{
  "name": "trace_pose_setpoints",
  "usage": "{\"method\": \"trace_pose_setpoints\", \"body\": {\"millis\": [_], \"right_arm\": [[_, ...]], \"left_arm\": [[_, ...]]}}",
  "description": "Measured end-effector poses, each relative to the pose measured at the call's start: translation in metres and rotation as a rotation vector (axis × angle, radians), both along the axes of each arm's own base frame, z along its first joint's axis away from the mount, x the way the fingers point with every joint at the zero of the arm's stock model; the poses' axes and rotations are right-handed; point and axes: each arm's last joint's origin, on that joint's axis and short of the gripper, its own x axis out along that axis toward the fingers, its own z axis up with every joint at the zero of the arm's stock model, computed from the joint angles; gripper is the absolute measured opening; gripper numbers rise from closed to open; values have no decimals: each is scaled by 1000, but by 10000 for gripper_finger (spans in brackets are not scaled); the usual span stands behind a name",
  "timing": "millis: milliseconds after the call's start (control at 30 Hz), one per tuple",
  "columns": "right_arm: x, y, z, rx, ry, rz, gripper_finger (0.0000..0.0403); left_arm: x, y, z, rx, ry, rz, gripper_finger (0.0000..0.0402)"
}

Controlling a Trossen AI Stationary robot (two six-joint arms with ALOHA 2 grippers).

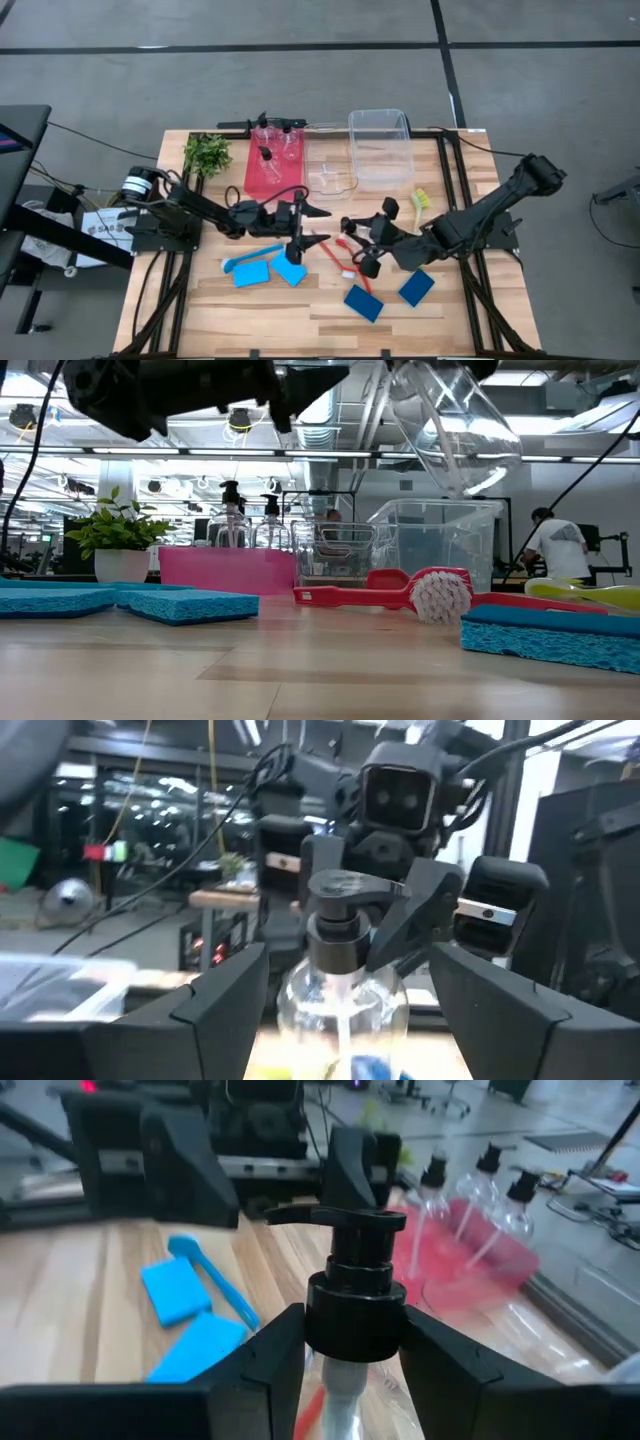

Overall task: Pick & Place Kitchen Sink Supplies
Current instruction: Put the transparent soap dispenser into the red bin

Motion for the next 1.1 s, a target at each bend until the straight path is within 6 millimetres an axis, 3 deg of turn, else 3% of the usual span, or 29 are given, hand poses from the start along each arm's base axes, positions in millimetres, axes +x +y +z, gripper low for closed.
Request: {"method": "trace_pose_setpoints", "body": {"millis": [333, 700, 1100], "right_arm": [[3, 2, 7, 6, -49, 62, 137], [3, 2, 8, 3, -49, 66, 138], [3, 2, 8, -15, -44, 72, 140]], "left_arm": [[22, -4, 5, -1, -23, -15, 280], [30, -6, 20, 4, -72, -13, 280], [31, -6, 21, 7, -70, -28, 280]]}}
